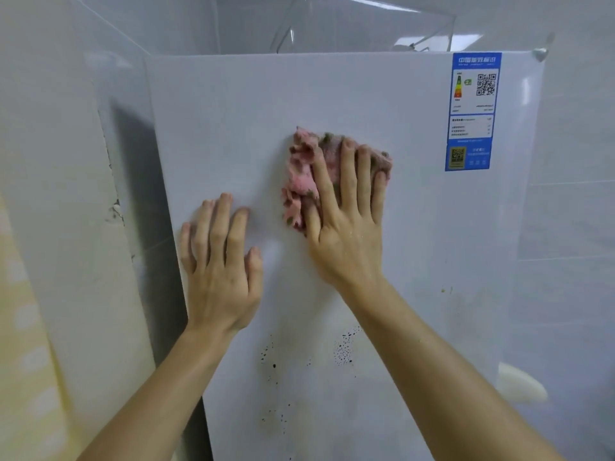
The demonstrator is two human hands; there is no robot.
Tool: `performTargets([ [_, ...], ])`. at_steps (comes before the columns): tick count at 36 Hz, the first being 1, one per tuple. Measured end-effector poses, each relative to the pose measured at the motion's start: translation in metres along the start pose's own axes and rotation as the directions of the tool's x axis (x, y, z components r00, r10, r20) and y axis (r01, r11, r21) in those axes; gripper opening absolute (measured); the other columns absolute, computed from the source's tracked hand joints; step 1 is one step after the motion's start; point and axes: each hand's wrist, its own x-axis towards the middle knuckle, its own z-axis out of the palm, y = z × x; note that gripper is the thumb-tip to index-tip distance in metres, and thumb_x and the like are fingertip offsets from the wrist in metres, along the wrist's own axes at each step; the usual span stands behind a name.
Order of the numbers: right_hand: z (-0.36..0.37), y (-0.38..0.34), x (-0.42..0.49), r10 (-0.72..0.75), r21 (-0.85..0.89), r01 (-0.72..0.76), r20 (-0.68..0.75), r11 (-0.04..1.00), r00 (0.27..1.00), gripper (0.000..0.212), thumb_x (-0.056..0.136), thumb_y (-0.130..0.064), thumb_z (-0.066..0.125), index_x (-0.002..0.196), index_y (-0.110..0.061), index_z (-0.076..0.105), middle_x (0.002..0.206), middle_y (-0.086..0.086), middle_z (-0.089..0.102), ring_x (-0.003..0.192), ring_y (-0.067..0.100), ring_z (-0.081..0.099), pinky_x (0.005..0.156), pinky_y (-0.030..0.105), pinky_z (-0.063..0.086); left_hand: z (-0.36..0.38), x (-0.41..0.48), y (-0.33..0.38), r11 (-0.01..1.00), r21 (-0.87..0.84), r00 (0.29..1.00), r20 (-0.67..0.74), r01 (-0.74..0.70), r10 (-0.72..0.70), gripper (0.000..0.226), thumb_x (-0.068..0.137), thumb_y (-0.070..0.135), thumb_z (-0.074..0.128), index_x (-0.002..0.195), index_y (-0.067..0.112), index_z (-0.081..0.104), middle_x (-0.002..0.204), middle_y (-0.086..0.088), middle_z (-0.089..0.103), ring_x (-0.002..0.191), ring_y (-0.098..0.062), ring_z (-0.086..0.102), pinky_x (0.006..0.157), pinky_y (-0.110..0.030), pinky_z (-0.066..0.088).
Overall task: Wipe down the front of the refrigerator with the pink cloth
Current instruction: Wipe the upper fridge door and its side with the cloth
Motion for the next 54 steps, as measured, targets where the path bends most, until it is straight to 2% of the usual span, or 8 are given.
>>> performTargets([
  [7, -0.009, 0.03, -0.109, -0.139, -0.013, 0.143, 0.161, 0.99, 0.977, 0.055, 0.111, -0.038, 0.035, 0.164, -0.025, 0.028, 0.173, 0.013, 0.014, 0.162, 0.031, 0.008, 0.131, 0.052, 0.005, 0.008, 0.004, 0.021, 0.999, -0.03, 0.999, -0.023, -0.03, 0.029, 0.057, 0.104, 0.021, 0.049, 0.16, 0.014, 0.038, 0.17, -0.015, 0.028, 0.159, -0.033, 0.021, 0.128, -0.059, 0.016],
  [15, -0.015, 0.045, -0.074, -0.21, 0.001, 0.212, 0.134, 0.977, 0.968, 0.056, 0.109, -0.046, 0.041, 0.162, -0.031, 0.032, 0.172, 0.009, 0.023, 0.161, 0.028, 0.015, 0.131, 0.048, 0.012, 0.013, 0.006, 0.032, 0.999, -0.045, 1.0, -0.002, -0.011, 0.011, 0.057, 0.103, 0.021, 0.048, 0.159, 0.011, 0.04, 0.171, -0.014, 0.029, 0.16, -0.031, 0.019, 0.126, -0.062, 0.016],
  [23, -0.014, 0.05, -0.008, -0.058, -0.02, 0.058, -0.01, 0.998, 0.998, 0.063, 0.108, -0.058, 0.04, 0.162, -0.025, 0.035, 0.17, 0.014, 0.026, 0.16, 0.032, 0.02, 0.131, 0.048, 0.015, 0.017, 0.008, 0.037, 1.0, -0.015, 0.999, -0.032, 0.007, -0.008, 0.057, 0.102, 0.021, 0.051, 0.157, 0.011, 0.044, 0.169, -0.012, 0.032, 0.159, -0.03, 0.023, 0.125, -0.063, 0.018],
  [28, -0.015, 0.059, -0.084, -0.055, 0.0, 0.055, 0.054, 0.998, 0.997, 0.055, 0.11, -0.042, 0.037, 0.163, -0.027, 0.031, 0.171, 0.015, 0.021, 0.16, 0.035, 0.017, 0.13, 0.054, 0.014, 0.021, 0.008, 0.045, 1.0, 0.005, 0.997, -0.071, 0.03, -0.03, 0.053, 0.105, 0.022, 0.049, 0.157, 0.013, 0.044, 0.167, -0.014, 0.036, 0.157, -0.033, 0.026, 0.125, -0.062, 0.019],
  [33, -0.021, 0.081, -0.111, -0.112, -0.004, 0.114, 0.129, 0.993, 0.985, 0.054, 0.109, -0.048, 0.034, 0.16, -0.03, 0.038, 0.173, 0.009, 0.018, 0.162, 0.029, 0.013, 0.13, 0.052, 0.012, 0.017, 0.017, 0.055, 0.994, -0.003, 0.988, -0.108, -0.107, 0.106, 0.05, 0.104, 0.021, 0.051, 0.153, 0.016, 0.052, 0.164, -0.012, 0.042, 0.153, -0.033, 0.033, 0.124, -0.058, 0.026],
  [45, -0.024, 0.097, 0.027, -0.009, -0.067, 0.007, -0.029, 0.998, 1.0, 0.072, 0.105, -0.063, 0.046, 0.163, -0.024, 0.031, 0.171, 0.021, 0.02, 0.159, 0.04, 0.015, 0.131, 0.054, 0.004, 0.025, 0.022, 0.059, 0.999, 0.03, 0.998, -0.035, -0.045, 0.046, 0.061, 0.102, 0.042, 0.054, 0.157, 0.017, 0.048, 0.169, -0.014, 0.033, 0.157, -0.036, 0.027, 0.125, -0.062, 0.02],
  [49, -0.025, 0.104, -0.011, -0.022, -0.043, 0.021, -0.022, 0.999, 1.0, 0.061, 0.11, -0.051, 0.034, 0.164, -0.023, 0.031, 0.17, 0.022, 0.02, 0.159, 0.041, 0.015, 0.129, 0.06, 0.012, 0.029, 0.022, 0.06, 0.998, 0.029, 0.994, -0.089, -0.053, 0.056, 0.058, 0.1, 0.04, 0.058, 0.152, 0.015, 0.055, 0.165, -0.015, 0.04, 0.153, -0.038, 0.034, 0.122, -0.065, 0.024],
  [54, -0.03, 0.128, -0.092, -0.062, -0.022, 0.064, 0.079, 0.998, 0.995, 0.069, 0.105, -0.044, 0.045, 0.167, -0.034, 0.015, 0.171, 0.019, 0.018, 0.161, 0.038, 0.011, 0.129, 0.059, 0.011, 0.033, 0.022, 0.069, 0.996, 0.034, 0.991, -0.103, -0.078, 0.081, 0.057, 0.098, 0.04, 0.061, 0.149, 0.016, 0.059, 0.162, -0.015, 0.044, 0.152, -0.036, 0.036, 0.12, -0.07, 0.024],
])
